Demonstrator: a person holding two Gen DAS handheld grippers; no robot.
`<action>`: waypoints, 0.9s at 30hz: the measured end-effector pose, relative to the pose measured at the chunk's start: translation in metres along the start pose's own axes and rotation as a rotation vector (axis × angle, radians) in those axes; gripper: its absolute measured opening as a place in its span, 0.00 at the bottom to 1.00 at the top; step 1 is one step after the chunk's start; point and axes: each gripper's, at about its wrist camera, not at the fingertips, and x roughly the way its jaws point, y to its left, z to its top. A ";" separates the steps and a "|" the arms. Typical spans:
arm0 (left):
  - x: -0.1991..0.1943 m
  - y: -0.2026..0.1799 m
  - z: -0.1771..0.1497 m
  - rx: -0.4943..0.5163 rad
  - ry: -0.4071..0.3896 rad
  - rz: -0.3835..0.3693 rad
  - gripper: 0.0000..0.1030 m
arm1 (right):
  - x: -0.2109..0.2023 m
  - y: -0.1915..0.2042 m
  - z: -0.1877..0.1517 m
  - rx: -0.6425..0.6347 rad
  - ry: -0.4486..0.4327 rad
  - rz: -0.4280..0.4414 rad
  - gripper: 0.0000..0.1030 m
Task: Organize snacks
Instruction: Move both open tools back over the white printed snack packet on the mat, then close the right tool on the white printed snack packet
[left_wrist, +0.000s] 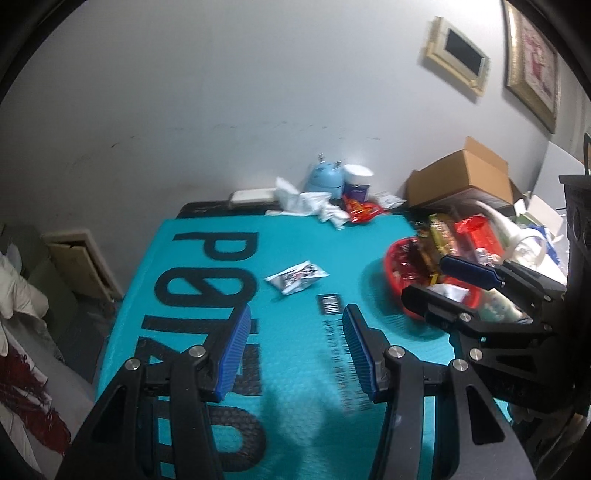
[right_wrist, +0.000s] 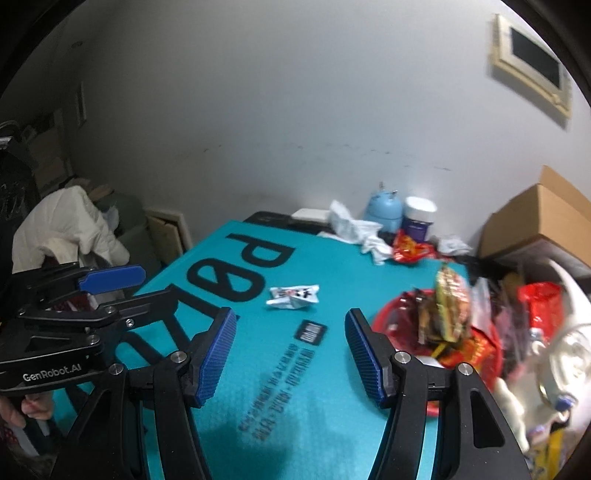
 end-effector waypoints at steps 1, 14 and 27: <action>0.005 0.006 0.000 -0.007 0.006 0.005 0.49 | 0.006 0.001 0.001 -0.004 0.005 0.004 0.60; 0.085 0.046 0.015 -0.023 0.110 0.022 0.49 | 0.104 -0.010 0.013 -0.015 0.123 0.016 0.59; 0.144 0.065 0.021 -0.003 0.181 0.047 0.49 | 0.182 -0.026 0.015 -0.001 0.226 0.026 0.56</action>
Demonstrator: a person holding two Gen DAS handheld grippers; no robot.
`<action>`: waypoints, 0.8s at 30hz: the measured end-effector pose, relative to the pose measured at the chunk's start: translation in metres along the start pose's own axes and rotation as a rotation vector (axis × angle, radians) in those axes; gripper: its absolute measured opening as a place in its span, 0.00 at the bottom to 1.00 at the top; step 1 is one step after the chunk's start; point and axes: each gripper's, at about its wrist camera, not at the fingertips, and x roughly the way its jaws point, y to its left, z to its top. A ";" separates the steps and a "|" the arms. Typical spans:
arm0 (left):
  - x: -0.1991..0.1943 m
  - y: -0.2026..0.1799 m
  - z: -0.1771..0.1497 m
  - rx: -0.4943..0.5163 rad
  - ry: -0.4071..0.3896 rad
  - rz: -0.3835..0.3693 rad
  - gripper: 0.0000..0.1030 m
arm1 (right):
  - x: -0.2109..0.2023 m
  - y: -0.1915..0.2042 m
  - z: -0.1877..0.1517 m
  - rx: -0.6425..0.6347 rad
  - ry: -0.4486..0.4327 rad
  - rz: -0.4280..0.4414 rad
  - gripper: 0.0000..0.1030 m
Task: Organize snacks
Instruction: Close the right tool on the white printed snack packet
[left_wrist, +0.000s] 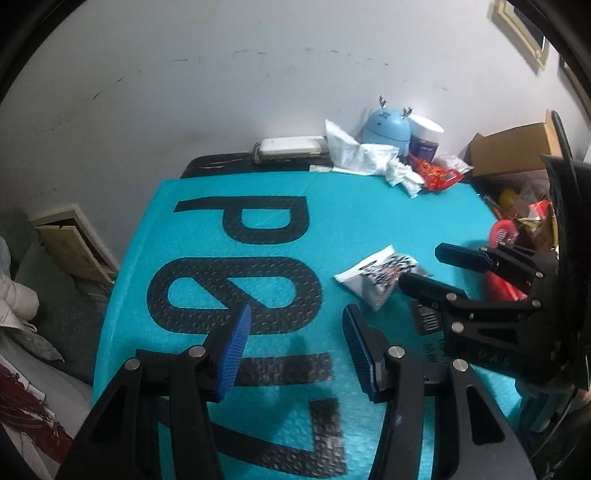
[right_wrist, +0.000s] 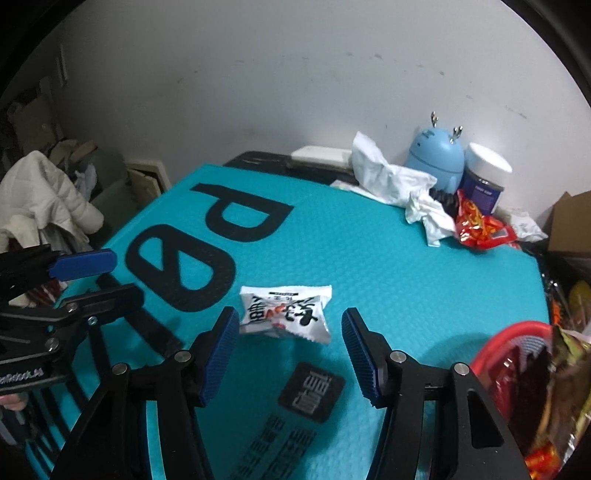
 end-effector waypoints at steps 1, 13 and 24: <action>0.002 0.002 -0.001 -0.005 0.002 0.002 0.49 | 0.004 0.000 0.001 0.003 0.006 -0.001 0.56; 0.015 0.012 -0.006 -0.030 0.026 -0.018 0.49 | 0.028 -0.007 0.000 0.075 0.060 0.075 0.46; 0.012 0.006 -0.008 -0.012 0.023 -0.092 0.49 | 0.027 0.000 -0.007 0.115 0.097 0.158 0.32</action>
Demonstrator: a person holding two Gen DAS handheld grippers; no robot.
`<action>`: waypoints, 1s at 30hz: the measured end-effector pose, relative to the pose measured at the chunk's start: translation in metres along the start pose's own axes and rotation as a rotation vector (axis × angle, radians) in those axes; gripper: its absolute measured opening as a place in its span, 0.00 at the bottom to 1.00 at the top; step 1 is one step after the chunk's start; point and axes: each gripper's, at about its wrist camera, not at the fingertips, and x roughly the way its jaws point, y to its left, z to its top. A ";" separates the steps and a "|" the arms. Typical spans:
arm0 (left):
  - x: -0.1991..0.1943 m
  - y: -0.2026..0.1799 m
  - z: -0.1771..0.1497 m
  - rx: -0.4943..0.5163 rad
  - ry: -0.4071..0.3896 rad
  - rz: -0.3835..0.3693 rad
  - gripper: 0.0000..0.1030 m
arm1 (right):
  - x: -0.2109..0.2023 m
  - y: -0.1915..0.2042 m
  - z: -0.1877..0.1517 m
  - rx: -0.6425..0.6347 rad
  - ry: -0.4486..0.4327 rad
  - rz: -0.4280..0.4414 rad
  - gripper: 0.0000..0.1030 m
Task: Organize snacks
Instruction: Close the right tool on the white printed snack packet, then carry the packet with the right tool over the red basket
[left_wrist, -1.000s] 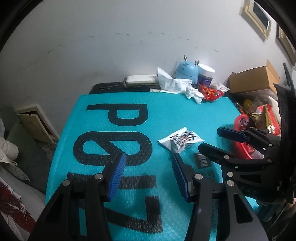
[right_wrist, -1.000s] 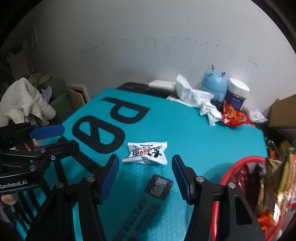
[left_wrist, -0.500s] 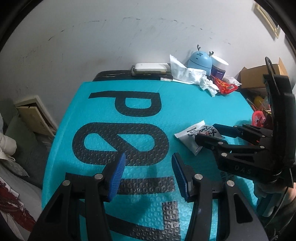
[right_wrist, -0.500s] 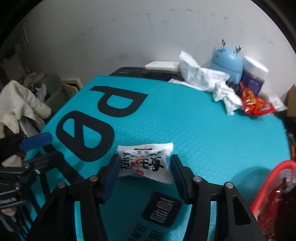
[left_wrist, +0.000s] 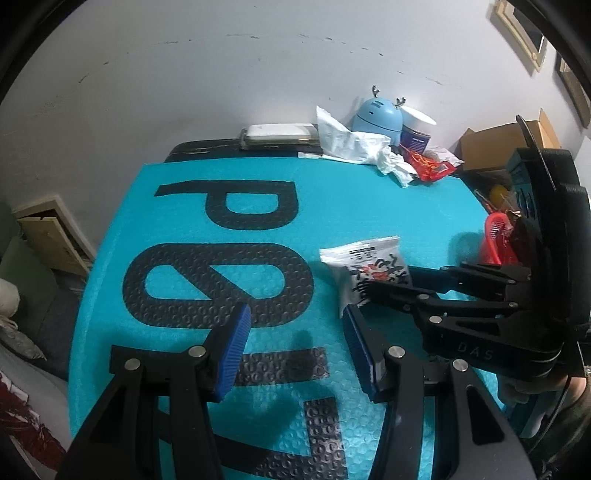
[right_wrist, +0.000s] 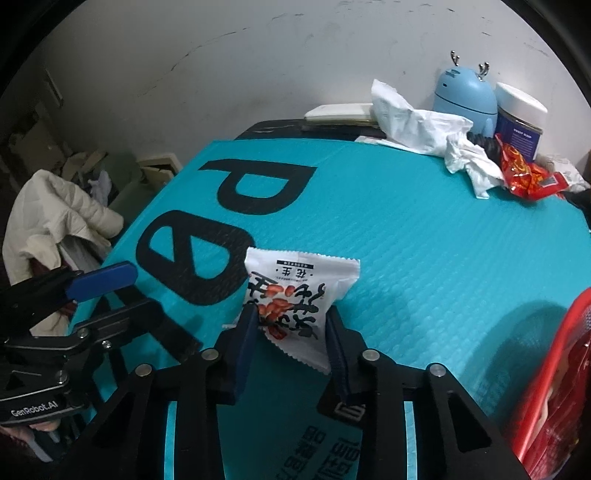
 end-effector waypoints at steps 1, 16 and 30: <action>0.000 0.001 0.000 -0.003 -0.001 -0.004 0.49 | -0.001 0.000 0.000 0.006 -0.002 0.015 0.27; -0.016 0.007 -0.034 -0.006 0.041 -0.070 0.49 | -0.019 0.022 -0.032 -0.031 0.045 0.162 0.08; -0.031 -0.023 -0.079 0.057 0.115 -0.216 0.49 | -0.044 0.042 -0.084 -0.111 0.130 0.249 0.08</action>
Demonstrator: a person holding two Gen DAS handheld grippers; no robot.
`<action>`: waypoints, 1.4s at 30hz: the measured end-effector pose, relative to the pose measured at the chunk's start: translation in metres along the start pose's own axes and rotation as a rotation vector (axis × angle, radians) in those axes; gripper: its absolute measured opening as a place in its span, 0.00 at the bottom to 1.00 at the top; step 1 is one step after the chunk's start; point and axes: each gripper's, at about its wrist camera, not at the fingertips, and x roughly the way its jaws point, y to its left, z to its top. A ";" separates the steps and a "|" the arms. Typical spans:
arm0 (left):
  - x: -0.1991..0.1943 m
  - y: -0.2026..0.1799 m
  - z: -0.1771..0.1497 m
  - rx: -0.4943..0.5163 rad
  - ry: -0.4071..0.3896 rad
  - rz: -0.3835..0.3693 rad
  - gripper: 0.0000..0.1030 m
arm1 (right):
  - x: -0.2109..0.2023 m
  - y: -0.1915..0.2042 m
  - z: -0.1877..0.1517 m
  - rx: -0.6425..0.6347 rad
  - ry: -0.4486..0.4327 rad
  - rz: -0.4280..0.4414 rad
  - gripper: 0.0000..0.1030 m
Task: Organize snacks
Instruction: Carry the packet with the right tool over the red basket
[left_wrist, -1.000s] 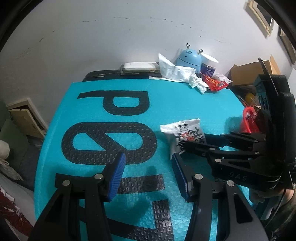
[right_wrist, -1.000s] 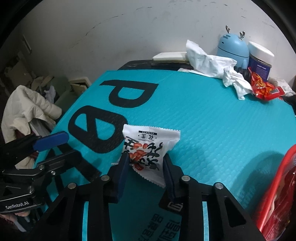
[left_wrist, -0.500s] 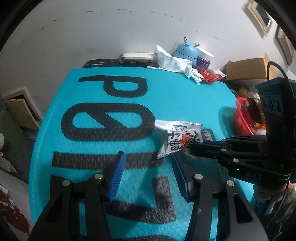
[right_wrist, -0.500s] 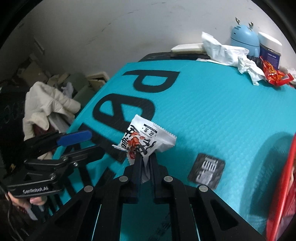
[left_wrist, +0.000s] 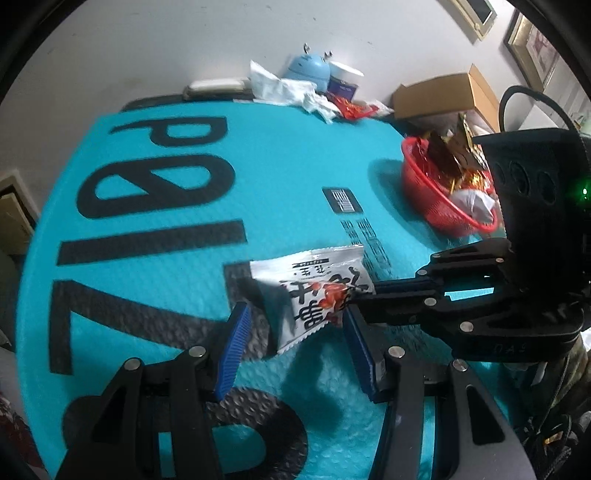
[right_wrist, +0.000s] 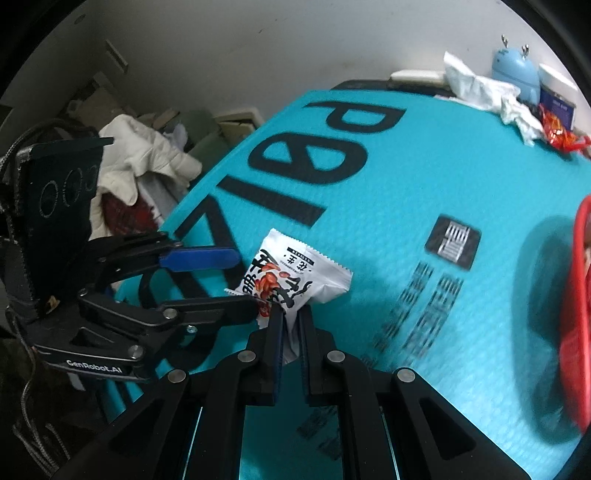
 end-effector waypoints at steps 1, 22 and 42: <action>0.001 0.001 -0.001 -0.004 0.003 -0.007 0.49 | 0.001 0.000 -0.001 0.001 0.005 0.000 0.08; -0.008 -0.016 -0.009 0.041 -0.026 0.000 0.29 | -0.007 0.013 -0.010 -0.024 -0.027 -0.026 0.11; -0.062 -0.096 -0.031 0.148 -0.108 -0.022 0.29 | -0.095 0.043 -0.065 -0.009 -0.163 -0.091 0.11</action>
